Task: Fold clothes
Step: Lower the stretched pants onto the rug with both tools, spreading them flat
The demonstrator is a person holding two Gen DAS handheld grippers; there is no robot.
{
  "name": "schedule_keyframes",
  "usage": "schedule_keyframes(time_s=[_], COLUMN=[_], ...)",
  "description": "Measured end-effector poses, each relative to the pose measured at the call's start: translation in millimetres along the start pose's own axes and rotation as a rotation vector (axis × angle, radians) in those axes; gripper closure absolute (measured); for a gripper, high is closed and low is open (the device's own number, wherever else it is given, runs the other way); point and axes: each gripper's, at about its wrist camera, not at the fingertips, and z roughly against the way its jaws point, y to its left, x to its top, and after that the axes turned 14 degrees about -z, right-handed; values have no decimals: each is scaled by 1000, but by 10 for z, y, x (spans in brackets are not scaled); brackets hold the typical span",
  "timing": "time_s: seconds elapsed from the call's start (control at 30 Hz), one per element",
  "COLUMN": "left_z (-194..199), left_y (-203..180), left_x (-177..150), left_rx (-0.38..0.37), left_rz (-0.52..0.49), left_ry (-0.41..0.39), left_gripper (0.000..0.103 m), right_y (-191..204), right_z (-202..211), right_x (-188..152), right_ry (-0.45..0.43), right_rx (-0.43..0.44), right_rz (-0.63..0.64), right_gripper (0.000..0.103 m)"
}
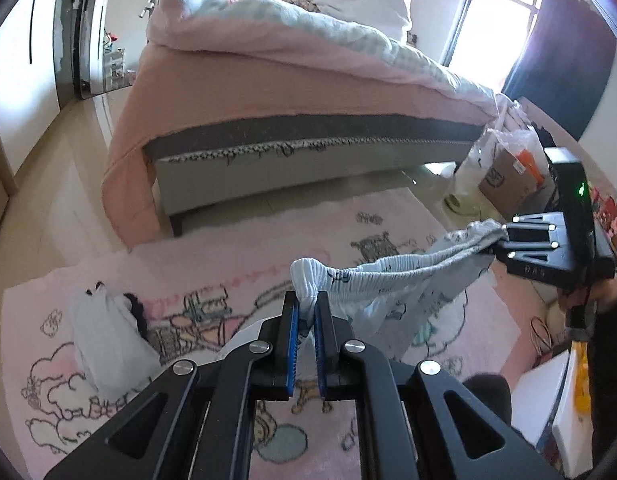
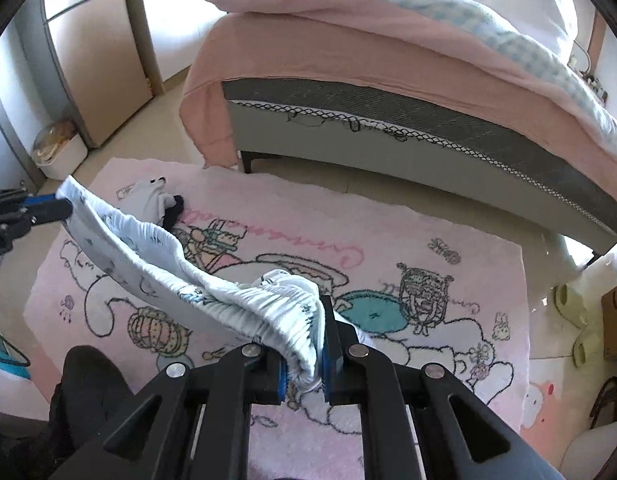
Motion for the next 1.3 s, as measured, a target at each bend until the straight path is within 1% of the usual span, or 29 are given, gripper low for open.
schedule_keyframes(time_s=[0.1,0.23,0.33,0.43,0.6,0.7,0.8,0.87,0.93,1.0,1.07,1.13,1.2,1.27,1.3], left_z=[-143,-397,-585,-759,-953,-954,-915,-946,-1055,-1200,-1332,-1444,-1501,-1508,-1496], left_y=[76,167,274,411,641,750,823,813,776,725,684,676,636,587,541], left_x=[130,317,460,616,927,1111,1215,1155,1005,776,523,257,10,-159,-235], left_rx=[20,57,65,62,62,71,65,52,40,26,5,-39,-67,-90,-94], left_rz=[5,-18,-26,-12,10,16,24,22,14,5,24,59,81,96,87], left_ry=[1,41,70,84,61,24,-24,-21,19,73,128,179,228,255,268], left_gripper=[97,97,97,97,97,97,97,97,97,97,97,97,97,97,97], right_y=[-19,-67,-113,-172,-256,-283,-311,-354,-383,-386,-381,-376,-378,-385,-382], right_z=[-138,-338,-477,-652,-839,-851,-816,-853,-951,-1107,-1293,-1471,-1597,-1683,-1699], right_x=[124,325,465,639,980,1178,1336,1337,1269,1109,868,593,330,84,-16], right_ry=[4,25,37,43,28,-9,-55,-60,-35,14,77,143,198,246,262], right_rx=[-27,-35,-35,-33,-25,-15,3,13,16,4,0,6,9,23,30], right_rz=[6,3,-2,-18,-53,-67,-78,-95,-98,-82,-66,-54,-45,-47,-49], right_gripper=[94,94,94,94,94,94,94,94,94,94,94,94,94,94,94])
